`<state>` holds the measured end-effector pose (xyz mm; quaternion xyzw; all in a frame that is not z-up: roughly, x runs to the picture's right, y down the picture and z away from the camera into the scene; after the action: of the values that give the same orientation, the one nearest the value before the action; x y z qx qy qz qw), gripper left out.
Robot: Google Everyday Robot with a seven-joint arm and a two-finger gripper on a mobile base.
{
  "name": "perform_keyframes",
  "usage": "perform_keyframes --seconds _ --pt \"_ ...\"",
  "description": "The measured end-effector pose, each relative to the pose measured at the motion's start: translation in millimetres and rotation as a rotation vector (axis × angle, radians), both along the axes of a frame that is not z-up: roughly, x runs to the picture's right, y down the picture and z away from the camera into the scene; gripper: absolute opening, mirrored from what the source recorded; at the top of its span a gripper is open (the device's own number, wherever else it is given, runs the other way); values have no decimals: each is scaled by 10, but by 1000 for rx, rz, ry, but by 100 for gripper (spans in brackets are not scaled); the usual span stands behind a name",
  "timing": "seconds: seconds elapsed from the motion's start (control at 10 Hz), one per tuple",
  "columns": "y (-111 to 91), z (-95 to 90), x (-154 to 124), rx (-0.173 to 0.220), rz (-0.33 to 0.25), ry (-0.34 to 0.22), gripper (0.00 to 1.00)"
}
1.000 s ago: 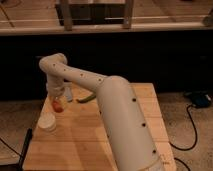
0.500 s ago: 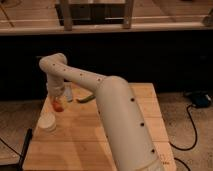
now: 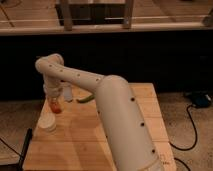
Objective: Place apple in paper cup
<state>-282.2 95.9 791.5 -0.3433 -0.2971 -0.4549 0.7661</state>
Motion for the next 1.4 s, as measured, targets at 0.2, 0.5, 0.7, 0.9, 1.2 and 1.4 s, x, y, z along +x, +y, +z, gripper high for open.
perform_keyframes --seconds 0.2,0.5,0.7,0.9,1.2,1.4 --pt "5 -128 -44 22 -13 -9 0" --pt "-12 -351 -114 62 -34 -34 0" --pt "39 -447 -208 68 -52 -60 0" --pt "89 -509 -280 65 -70 -87 0" --pt "170 -566 -391 46 -96 -122 10" --pt "213 -582 -403 35 -107 -129 31"
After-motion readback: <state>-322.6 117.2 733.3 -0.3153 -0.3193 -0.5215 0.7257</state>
